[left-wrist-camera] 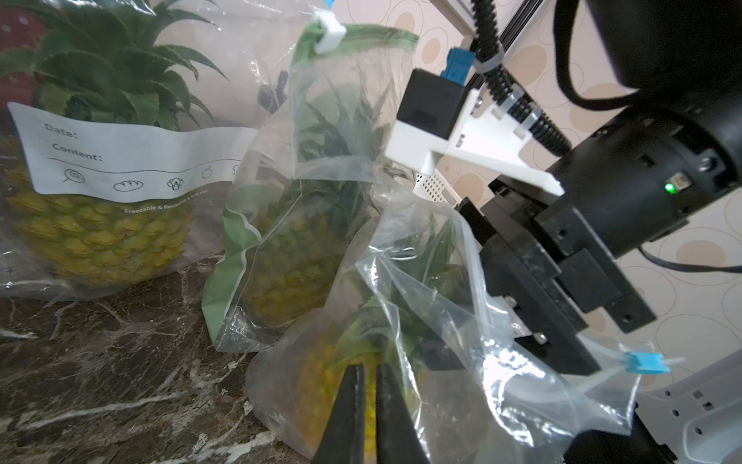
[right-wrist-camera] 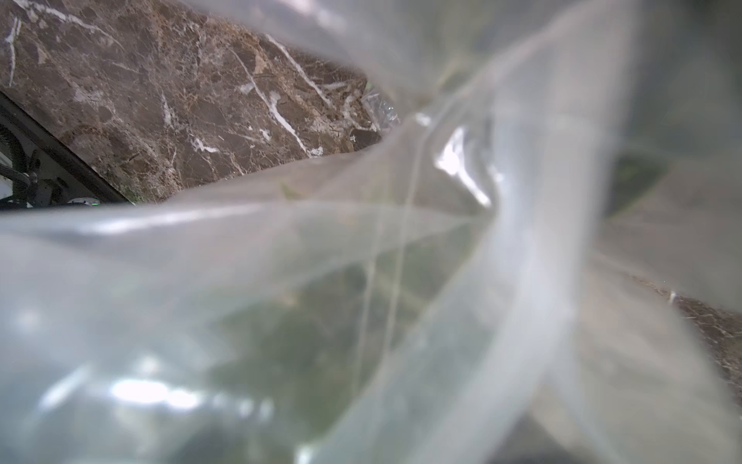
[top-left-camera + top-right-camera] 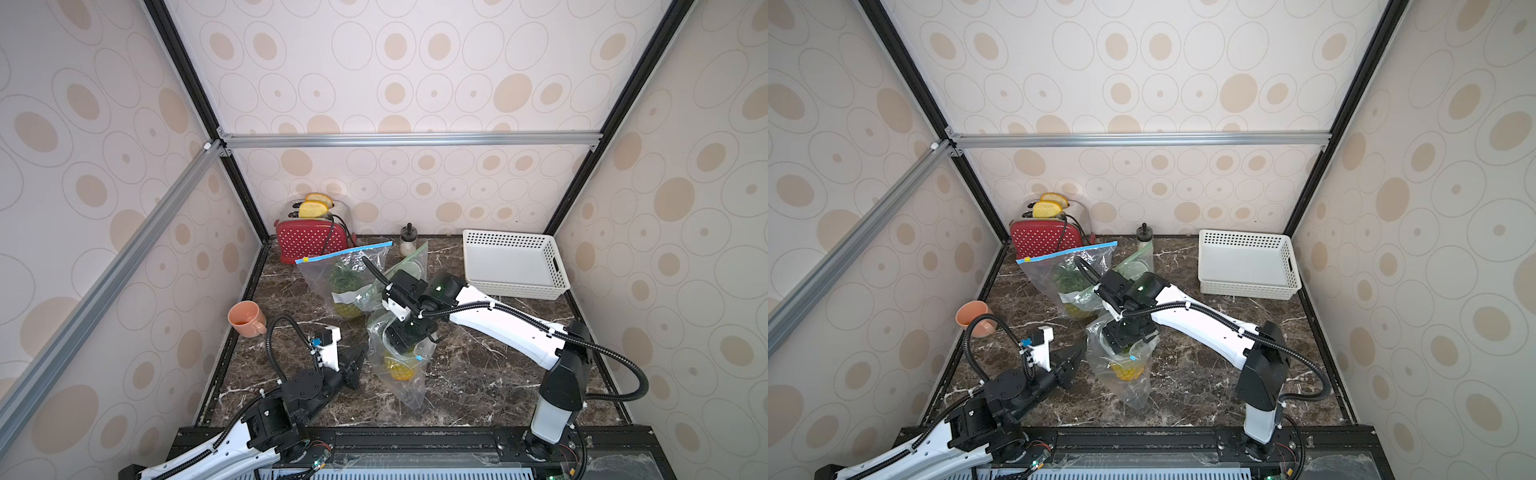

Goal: Open the zip-top bag and take out the pineapple
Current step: Pick up the pineapple from the zipper food storage bag.

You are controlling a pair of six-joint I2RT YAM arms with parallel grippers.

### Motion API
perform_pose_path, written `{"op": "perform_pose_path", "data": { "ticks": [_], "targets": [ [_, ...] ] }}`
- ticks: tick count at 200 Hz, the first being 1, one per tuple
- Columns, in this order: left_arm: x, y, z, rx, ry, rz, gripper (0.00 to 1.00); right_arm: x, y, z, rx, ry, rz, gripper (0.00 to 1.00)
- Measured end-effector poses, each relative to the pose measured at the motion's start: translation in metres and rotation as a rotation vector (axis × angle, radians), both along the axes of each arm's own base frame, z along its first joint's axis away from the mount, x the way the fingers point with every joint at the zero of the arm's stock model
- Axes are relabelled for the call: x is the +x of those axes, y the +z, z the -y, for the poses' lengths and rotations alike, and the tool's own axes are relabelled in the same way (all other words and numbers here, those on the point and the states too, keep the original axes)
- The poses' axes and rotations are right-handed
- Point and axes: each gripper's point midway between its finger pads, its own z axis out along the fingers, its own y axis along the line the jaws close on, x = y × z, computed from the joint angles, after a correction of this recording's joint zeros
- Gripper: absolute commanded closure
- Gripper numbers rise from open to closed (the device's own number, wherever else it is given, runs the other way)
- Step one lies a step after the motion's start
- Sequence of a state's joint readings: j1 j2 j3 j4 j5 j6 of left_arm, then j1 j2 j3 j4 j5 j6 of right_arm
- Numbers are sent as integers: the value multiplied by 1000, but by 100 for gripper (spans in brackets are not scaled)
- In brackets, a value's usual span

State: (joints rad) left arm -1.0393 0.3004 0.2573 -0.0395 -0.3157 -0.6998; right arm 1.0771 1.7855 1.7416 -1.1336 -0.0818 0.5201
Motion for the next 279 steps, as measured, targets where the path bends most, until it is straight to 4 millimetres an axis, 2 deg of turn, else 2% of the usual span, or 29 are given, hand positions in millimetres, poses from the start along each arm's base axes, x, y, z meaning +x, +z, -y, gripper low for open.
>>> {"op": "perform_pose_path", "data": {
  "ticks": [65,107,127,131,145,169,178,204,214,226,247,273,279],
  "targets": [
    [1,-4,2,17,-1,-10,90,-5,10,-2,12,8,18,20],
    [1,-5,2,17,-3,-10,90,-2,12,-9,27,14,39,22],
    [1,-4,2,17,-3,-10,90,0,7,-12,33,14,46,32],
    [1,-4,2,16,-3,-10,90,0,5,-13,33,15,48,37],
    [1,-3,2,13,-3,-8,90,2,-1,-13,31,12,54,68],
    [0,-2,1,6,-3,-4,90,7,-3,-16,50,11,87,93],
    [0,-1,1,4,-3,-3,90,7,-3,-13,52,-3,90,100],
    [0,0,0,-2,-2,0,88,4,-1,-4,58,2,108,100],
    [0,0,0,0,-2,1,82,3,0,-1,62,6,116,100],
    [0,0,0,-5,2,-3,70,3,4,1,68,15,127,100],
    [1,-3,1,0,7,-13,34,2,18,3,96,42,158,100],
    [3,-5,5,-1,7,-29,4,3,49,5,145,79,200,100],
    [4,-6,5,-3,10,-32,1,4,59,5,159,87,212,100]
  ]
}}
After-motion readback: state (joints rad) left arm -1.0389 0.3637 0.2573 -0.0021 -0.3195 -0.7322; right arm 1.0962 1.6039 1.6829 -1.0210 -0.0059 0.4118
